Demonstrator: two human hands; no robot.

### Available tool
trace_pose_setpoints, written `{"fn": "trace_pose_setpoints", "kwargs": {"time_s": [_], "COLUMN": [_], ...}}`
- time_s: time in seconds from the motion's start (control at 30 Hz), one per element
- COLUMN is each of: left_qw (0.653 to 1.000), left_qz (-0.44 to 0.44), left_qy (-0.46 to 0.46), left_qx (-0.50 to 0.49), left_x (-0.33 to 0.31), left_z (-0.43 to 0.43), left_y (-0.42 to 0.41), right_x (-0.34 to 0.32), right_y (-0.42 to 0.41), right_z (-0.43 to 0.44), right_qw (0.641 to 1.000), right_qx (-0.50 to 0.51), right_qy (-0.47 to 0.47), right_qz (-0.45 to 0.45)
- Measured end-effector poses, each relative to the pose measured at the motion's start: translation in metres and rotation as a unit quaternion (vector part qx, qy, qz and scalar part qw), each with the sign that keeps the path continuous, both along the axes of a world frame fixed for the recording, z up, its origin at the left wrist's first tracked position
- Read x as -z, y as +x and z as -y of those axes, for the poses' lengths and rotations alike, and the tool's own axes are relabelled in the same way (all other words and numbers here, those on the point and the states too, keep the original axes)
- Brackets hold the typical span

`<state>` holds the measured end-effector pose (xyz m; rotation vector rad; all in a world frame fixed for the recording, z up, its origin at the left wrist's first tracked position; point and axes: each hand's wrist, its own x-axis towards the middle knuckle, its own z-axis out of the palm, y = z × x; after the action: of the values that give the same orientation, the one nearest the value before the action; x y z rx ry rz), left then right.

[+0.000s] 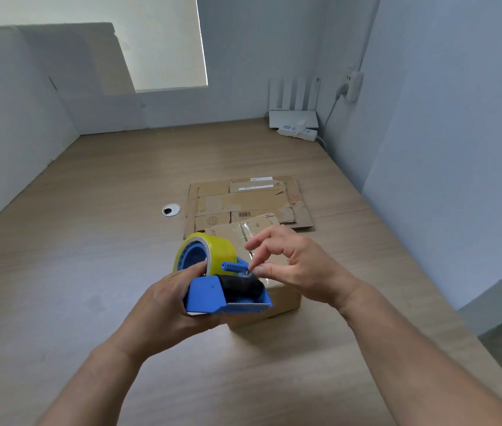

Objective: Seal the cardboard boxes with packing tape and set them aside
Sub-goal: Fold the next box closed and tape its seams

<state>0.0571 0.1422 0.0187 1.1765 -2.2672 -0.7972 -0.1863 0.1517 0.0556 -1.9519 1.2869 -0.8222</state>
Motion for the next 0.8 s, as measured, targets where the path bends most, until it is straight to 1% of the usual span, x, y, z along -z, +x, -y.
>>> {"fn": "trace_pose_setpoints", "kwargs": {"time_s": [0.07,0.17,0.23,0.3,0.37,0.43,0.53,0.6,0.63,0.67,0.7,0.73,0.77,0.8], "left_qw": [1.0,0.996,0.992,0.985,0.978,0.97,0.966,0.964,0.964,0.964,0.964,0.963,0.963,0.963], "left_qz": [-0.014,-0.045,-0.056,-0.054,-0.056,-0.077,-0.104,-0.119,-0.121,-0.122,-0.123,-0.125,-0.126,-0.123], "left_qy": [0.024,0.073,0.11,0.159,0.197,0.225,0.234,0.234,0.232,0.231,0.232,0.234,0.235,0.234], "left_qx": [0.001,-0.018,-0.035,-0.047,-0.045,-0.046,-0.043,-0.044,-0.044,-0.043,-0.042,-0.042,-0.043,-0.044], "left_x": [-0.005,-0.013,-0.02,-0.028,-0.036,-0.046,-0.056,-0.058,-0.058,-0.057,-0.056,-0.054,-0.052,-0.051], "left_z": [-0.002,-0.003,-0.003,-0.002,-0.001,-0.002,-0.002,-0.002,-0.003,-0.003,-0.004,-0.005,-0.004,-0.004], "left_y": [-0.002,-0.003,0.0,0.003,0.008,0.012,0.013,0.013,0.014,0.014,0.015,0.015,0.016,0.015], "right_x": [0.0,-0.001,-0.002,-0.003,-0.005,-0.007,-0.004,-0.003,-0.004,-0.006,-0.008,-0.009,-0.01,-0.01], "right_y": [0.002,0.003,0.002,0.004,0.007,0.011,0.011,0.007,0.003,-0.001,-0.005,-0.008,-0.008,-0.005], "right_z": [0.001,0.002,0.002,0.002,0.0,-0.001,0.003,0.007,0.009,0.01,0.011,0.011,0.009,0.007], "right_qw": [1.0,0.998,0.997,0.997,0.992,0.976,0.958,0.918,0.9,0.9,0.918,0.941,0.96,0.97], "right_qx": [0.001,0.031,0.05,0.061,0.045,0.02,0.024,0.057,0.077,0.096,0.105,0.099,0.079,0.056], "right_qy": [-0.015,-0.054,-0.05,-0.021,0.047,0.109,0.099,0.109,0.112,0.109,0.107,0.108,0.114,0.125], "right_qz": [-0.011,0.001,0.01,0.033,0.106,0.186,0.269,0.378,0.414,0.41,0.366,0.305,0.244,0.199]}}
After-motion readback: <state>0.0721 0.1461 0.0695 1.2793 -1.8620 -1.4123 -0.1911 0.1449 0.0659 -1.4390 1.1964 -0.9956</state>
